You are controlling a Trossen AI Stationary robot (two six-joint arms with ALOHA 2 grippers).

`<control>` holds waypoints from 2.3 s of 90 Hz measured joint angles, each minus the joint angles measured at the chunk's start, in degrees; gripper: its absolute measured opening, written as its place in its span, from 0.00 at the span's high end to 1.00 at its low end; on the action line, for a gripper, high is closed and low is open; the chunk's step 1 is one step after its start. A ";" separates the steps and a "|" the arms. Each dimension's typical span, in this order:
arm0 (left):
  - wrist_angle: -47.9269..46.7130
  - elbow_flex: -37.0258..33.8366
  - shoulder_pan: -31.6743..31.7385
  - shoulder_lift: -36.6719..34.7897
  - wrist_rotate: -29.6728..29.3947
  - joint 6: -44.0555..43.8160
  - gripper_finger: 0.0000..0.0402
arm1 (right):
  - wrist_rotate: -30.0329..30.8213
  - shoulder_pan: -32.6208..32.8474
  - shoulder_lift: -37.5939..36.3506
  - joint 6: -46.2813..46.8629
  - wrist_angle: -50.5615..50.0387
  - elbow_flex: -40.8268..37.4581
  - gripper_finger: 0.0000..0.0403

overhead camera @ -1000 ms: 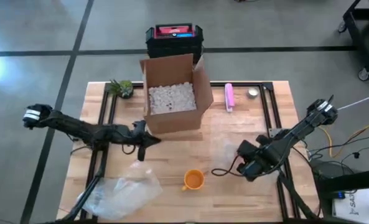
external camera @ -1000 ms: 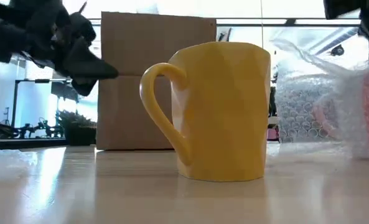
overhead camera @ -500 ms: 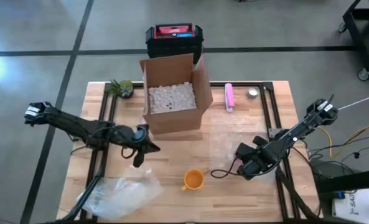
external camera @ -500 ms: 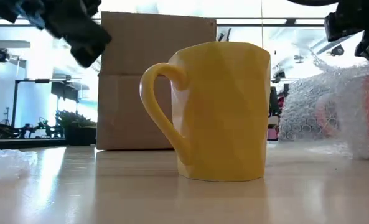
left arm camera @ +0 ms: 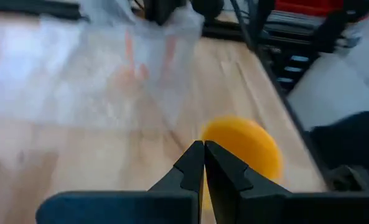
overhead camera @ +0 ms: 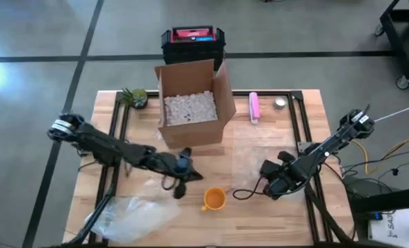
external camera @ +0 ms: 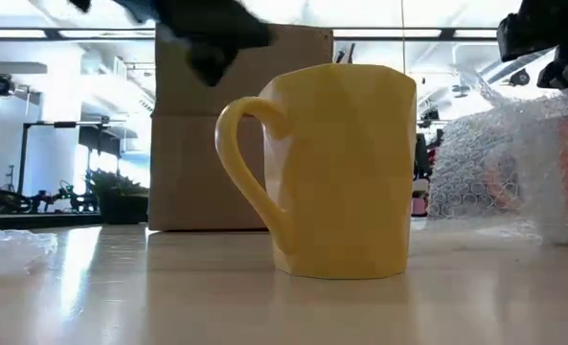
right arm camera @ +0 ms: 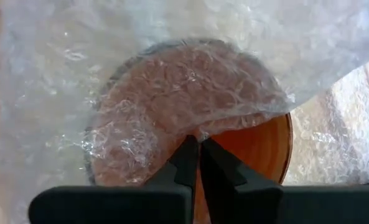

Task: Wrap mug
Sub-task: Wrap the orange mug in the right transparent bubble wrap

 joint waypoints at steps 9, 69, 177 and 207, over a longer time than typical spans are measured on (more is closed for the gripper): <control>0.11 7.70 0.83 7.57 -2.14 4.83 1.00 | 0.51 0.00 0.02 -0.52 0.43 0.00 1.00; 11.36 41.64 8.08 43.05 12.26 11.92 1.00 | 2.64 0.13 0.04 -3.04 2.13 -0.59 1.00; -27.55 44.64 7.69 32.67 5.24 11.27 1.00 | -2.04 -8.83 0.15 -27.94 16.46 -4.60 1.00; -1.69 31.66 10.34 35.08 10.15 11.31 1.00 | -3.59 -8.87 0.15 -26.55 15.97 -4.72 1.00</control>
